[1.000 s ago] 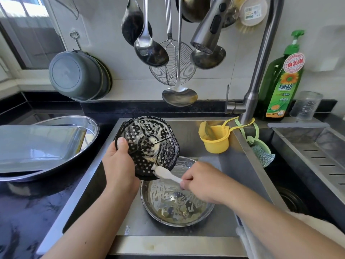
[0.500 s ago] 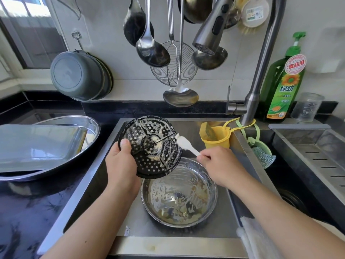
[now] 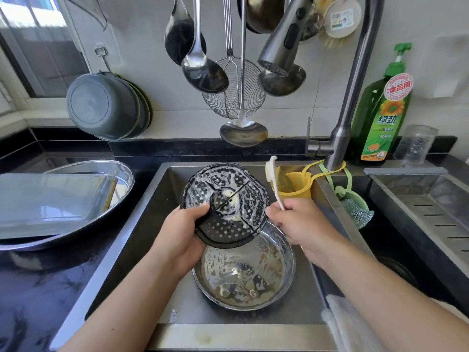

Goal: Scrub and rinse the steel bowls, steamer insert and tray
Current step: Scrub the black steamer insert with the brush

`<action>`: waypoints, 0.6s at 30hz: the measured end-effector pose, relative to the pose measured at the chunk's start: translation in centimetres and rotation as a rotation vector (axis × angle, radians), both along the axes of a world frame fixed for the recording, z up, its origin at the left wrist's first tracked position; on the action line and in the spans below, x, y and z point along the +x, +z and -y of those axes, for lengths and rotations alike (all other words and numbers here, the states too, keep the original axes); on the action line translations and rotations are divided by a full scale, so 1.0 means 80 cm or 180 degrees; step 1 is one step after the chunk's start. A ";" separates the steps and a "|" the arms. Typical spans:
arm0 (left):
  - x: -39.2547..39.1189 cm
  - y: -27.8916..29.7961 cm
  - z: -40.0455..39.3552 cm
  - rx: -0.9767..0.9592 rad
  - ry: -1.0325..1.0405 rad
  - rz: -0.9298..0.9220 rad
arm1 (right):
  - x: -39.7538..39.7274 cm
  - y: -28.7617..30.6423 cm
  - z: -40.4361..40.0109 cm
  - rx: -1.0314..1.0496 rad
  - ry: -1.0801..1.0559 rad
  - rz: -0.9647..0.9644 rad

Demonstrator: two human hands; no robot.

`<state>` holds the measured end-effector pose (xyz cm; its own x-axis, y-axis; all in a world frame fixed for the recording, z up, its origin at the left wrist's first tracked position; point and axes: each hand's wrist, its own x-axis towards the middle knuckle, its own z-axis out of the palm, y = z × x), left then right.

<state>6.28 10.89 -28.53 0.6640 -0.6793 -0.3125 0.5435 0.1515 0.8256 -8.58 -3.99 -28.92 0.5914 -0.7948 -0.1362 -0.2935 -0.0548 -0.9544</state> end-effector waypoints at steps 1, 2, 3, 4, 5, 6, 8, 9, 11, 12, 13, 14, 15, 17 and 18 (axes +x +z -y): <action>0.000 0.000 0.000 0.0031 -0.0107 0.0096 | -0.003 0.003 0.004 0.0070 -0.0060 0.0039; 0.001 -0.001 0.000 0.0082 -0.0167 0.0208 | -0.006 0.007 0.009 0.0134 -0.0129 0.0068; 0.003 -0.001 -0.001 0.0138 -0.0236 0.0326 | -0.010 0.011 0.015 0.0177 -0.0196 0.0080; 0.005 -0.001 -0.002 0.0191 -0.0312 0.0432 | -0.015 0.014 0.021 0.0185 -0.0238 0.0062; 0.005 -0.001 -0.002 0.0253 -0.0400 0.0512 | -0.019 0.015 0.025 0.0170 -0.0249 0.0019; 0.005 -0.002 -0.002 0.0321 -0.0512 0.0593 | -0.022 0.016 0.029 0.0133 -0.0218 -0.0056; -0.004 -0.006 -0.001 0.0499 -0.0682 0.0758 | -0.025 0.016 0.028 0.0004 -0.0062 -0.0278; -0.009 -0.008 0.000 0.0595 -0.0760 0.0848 | -0.025 0.016 0.025 -0.0088 0.0026 -0.0388; -0.016 -0.013 0.001 0.0760 -0.0846 0.1074 | -0.022 0.016 0.017 -0.0311 0.0138 -0.0539; -0.017 -0.014 0.002 0.0821 -0.0848 0.1214 | -0.021 0.017 0.015 -0.0426 0.0161 -0.0574; -0.017 -0.015 0.002 0.0889 -0.0838 0.1380 | -0.020 0.016 0.014 -0.0505 0.0176 -0.0596; -0.015 -0.015 0.003 0.0961 -0.0833 0.1570 | -0.020 0.016 0.013 -0.0550 0.0197 -0.0620; -0.014 -0.016 0.003 0.1051 -0.0873 0.1790 | -0.019 0.016 0.012 -0.0584 0.0226 -0.0655; -0.016 -0.018 0.003 0.1257 -0.1070 0.2217 | -0.019 0.013 0.010 -0.0680 0.0308 -0.0722; -0.019 -0.018 0.002 0.1341 -0.1176 0.2359 | -0.018 0.012 0.008 -0.0753 0.0354 -0.0740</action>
<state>4.79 10.69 -30.00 0.5567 -0.8144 -0.1640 -0.1907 -0.3175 0.9289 -10.04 -4.66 -27.95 0.6508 -0.7530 -0.0971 -0.4814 -0.3103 -0.8197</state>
